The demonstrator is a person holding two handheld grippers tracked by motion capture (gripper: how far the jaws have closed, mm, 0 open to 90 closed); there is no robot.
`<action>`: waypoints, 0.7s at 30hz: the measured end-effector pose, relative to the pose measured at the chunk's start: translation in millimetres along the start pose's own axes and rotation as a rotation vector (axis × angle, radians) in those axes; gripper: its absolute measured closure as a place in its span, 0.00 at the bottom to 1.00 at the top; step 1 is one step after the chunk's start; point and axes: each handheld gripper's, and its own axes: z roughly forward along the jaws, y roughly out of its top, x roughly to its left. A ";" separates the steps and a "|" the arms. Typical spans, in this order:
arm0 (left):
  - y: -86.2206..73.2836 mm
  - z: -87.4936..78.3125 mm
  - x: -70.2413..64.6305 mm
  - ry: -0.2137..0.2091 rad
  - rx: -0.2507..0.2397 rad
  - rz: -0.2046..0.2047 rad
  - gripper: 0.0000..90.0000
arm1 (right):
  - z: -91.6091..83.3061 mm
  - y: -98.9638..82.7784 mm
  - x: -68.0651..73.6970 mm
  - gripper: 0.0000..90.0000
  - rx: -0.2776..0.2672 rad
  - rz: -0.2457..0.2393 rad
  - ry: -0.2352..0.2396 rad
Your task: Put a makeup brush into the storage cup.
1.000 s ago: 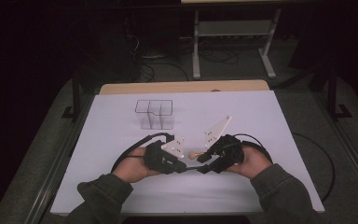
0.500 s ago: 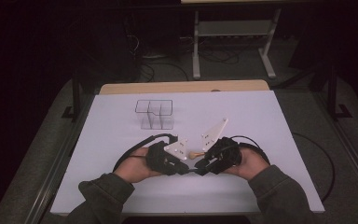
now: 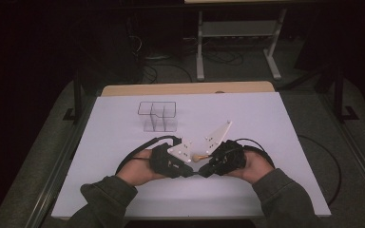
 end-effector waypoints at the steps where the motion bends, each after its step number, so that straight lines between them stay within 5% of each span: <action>1: 0.0 -0.3 0.1 -0.001 0.000 0.000 0.92 | -0.4 0.0 0.6 0.93 0.000 -0.004 -0.004; 6: -2.3 0.3 -0.7 0.003 0.000 -0.020 0.78 | -2.3 -2.2 2.3 0.93 -0.017 -0.019 -0.015; 21: -25.4 -10.3 3.6 0.010 -0.030 -0.087 0.78 | -13.7 -27.1 4.0 0.93 -0.106 0.000 -0.057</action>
